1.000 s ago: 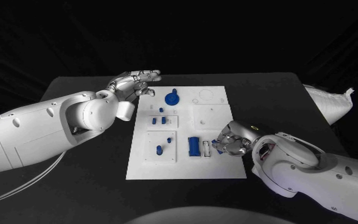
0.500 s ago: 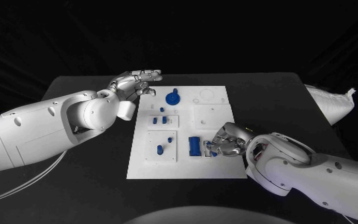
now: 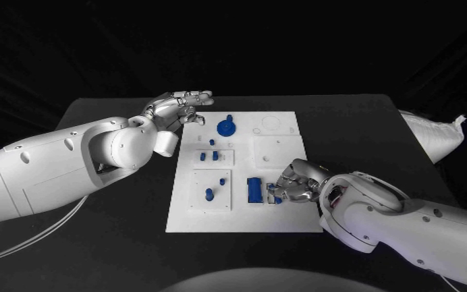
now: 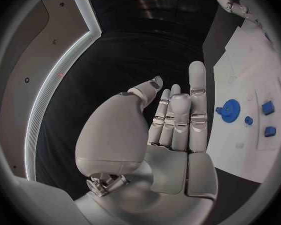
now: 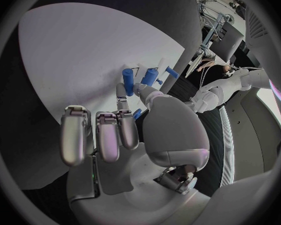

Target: Assemble the parts on the task board

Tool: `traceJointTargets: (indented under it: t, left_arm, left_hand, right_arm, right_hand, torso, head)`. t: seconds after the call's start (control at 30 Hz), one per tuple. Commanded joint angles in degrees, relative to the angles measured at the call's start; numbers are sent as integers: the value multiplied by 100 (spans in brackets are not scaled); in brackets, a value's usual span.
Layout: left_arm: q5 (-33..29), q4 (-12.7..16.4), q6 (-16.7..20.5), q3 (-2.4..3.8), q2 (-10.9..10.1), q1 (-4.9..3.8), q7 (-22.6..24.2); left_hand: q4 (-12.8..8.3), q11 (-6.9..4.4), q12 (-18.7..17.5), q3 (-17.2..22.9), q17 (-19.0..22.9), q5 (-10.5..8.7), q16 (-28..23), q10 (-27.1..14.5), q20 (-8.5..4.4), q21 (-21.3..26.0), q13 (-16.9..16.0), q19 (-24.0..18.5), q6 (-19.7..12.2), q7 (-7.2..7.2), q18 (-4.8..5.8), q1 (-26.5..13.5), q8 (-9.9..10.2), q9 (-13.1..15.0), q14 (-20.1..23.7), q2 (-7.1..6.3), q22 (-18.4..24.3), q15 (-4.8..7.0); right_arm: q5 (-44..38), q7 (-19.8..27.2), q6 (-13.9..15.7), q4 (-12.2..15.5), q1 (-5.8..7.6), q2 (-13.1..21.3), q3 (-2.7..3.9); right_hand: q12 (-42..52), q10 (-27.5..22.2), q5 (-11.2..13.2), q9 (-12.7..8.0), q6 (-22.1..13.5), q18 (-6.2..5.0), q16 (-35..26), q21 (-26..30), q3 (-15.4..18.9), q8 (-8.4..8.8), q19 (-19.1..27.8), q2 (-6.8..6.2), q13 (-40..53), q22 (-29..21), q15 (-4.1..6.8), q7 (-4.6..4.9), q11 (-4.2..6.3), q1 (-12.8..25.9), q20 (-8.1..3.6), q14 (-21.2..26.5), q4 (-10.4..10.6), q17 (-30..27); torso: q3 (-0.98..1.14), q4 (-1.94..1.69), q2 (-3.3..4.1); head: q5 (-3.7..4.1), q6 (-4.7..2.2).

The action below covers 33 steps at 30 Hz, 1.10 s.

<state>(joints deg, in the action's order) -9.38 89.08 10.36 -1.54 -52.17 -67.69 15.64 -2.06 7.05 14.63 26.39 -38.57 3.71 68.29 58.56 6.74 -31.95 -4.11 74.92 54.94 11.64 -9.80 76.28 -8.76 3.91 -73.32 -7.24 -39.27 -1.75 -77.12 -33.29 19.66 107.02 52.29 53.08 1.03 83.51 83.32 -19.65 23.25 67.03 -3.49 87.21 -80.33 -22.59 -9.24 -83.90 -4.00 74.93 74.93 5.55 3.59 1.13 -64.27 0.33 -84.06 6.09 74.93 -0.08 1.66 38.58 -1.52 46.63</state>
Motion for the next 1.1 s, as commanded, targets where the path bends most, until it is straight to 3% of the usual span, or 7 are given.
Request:
traceJointTargets:
  t: [0.03, 0.83, 1.1]
  left_arm:
    - [87, 20, -128, 4, 3, -2, 6]
    - [95, 31, -126, 4, -5, -3, -1]
    - [95, 26, -126, 4, -1, -3, -3]
  left_hand:
    - [2, 18, 32, -20, 5, 2, 40, -41, 23, 33, 2, -12, -51, -8, -51, -43, -23, 3, 31, 28, 5, -2]
    - [6, 21, 37, -26, 13, 2, 39, -52, 24, 35, 3, -13, -59, -6, -51, -51, -25, 2, 34, 25, 6, -3]
    - [10, 23, 43, -31, 15, 2, 41, -62, 26, 36, 3, -13, -67, -4, -51, -58, -27, 2, 35, 26, 8, -5]
  right_arm:
    - [-45, -41, -247, -25, -12, -31, -10]
    - [-157, -50, -509, -96, 4, -124, -10]
    - [-185, -45, -528, -87, 6, -132, -10]
  right_hand:
    - [24, 506, -6, 29, 224, 29, 28, -24, 70, -31, -165, 12, 1171, 47, 47, -174, 130, 52, -15, -502, 22, 1026]
    - [-35, 501, 164, 237, 382, 35, 49, -39, 358, -237, -175, 100, 1148, 81, 112, -274, 211, 223, -70, -509, 143, 1069]
    - [-4, 513, 165, 363, 405, 42, 66, -55, 604, -352, -186, 123, 1168, 111, 134, -303, 236, 432, -94, -515, 342, 1103]
  torso:
    - [0, 6, 2]
    - [4, 6, 2]
    - [4, 5, 2]
  head:
    - [-4, 0]
    - [-22, 25]
    - [-25, 28]
